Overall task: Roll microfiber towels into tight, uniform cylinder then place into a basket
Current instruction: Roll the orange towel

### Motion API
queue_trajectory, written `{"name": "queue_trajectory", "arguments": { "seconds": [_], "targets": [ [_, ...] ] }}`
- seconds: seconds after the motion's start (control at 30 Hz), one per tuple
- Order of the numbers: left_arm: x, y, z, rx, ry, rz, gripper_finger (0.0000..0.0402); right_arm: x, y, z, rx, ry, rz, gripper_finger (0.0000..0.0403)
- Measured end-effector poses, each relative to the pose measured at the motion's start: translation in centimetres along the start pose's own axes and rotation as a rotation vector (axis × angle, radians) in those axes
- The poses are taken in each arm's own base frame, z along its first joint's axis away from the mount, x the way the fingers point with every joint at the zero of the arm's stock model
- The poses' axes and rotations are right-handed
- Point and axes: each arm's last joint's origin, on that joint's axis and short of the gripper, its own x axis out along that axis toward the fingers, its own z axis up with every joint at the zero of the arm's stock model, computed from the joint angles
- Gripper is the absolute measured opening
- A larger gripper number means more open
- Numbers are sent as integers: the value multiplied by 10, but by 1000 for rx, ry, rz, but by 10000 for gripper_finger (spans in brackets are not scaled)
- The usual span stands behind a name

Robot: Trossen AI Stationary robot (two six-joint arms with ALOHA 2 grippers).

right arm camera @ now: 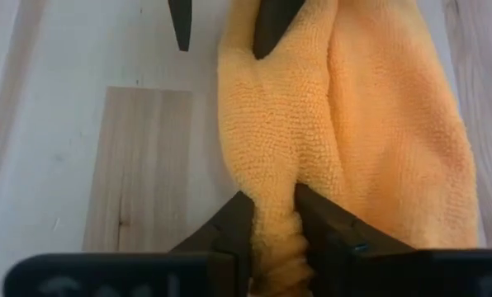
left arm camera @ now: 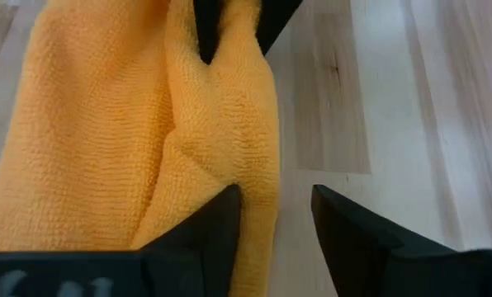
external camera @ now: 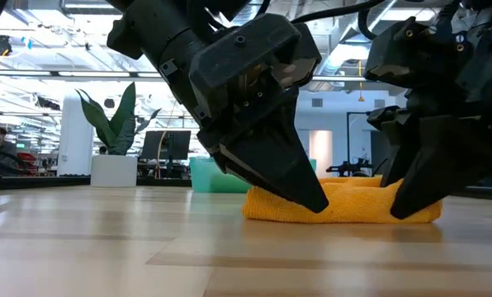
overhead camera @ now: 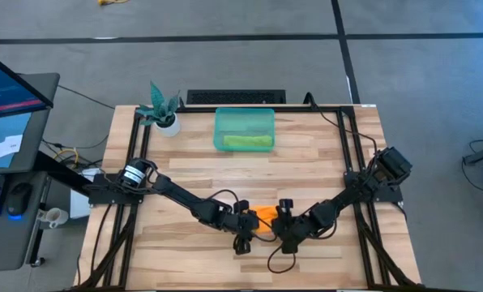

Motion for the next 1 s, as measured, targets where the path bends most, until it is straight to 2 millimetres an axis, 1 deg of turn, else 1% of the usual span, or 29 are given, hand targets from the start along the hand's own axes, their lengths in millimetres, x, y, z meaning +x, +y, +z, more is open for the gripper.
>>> {"name": "queue_trajectory", "arguments": {
  "seconds": [0.13,0.33,0.43,0.57,0.7,0.8,0.9,1.0],
  "targets": [
    [0,-1,2,48,-16,-5,155,0,0,0,0,0,1,84],
    [-4,-7,12,134,8,33,146,0,0,0,-1,2,4,49],
    [-10,-14,15,189,44,132,142,0,0,0,0,2,7,37],
    [-23,-29,15,285,80,307,140,0,0,0,12,2,10,38],
    [-40,-49,11,388,105,475,140,0,0,0,22,3,11,44],
    [-54,-62,2,416,122,585,139,0,1,0,23,3,12,43],
    [-67,-72,-8,423,145,645,139,0,1,0,23,3,12,40],
    [-75,-76,-21,407,197,684,139,0,1,0,23,3,13,41]
  ]
}}
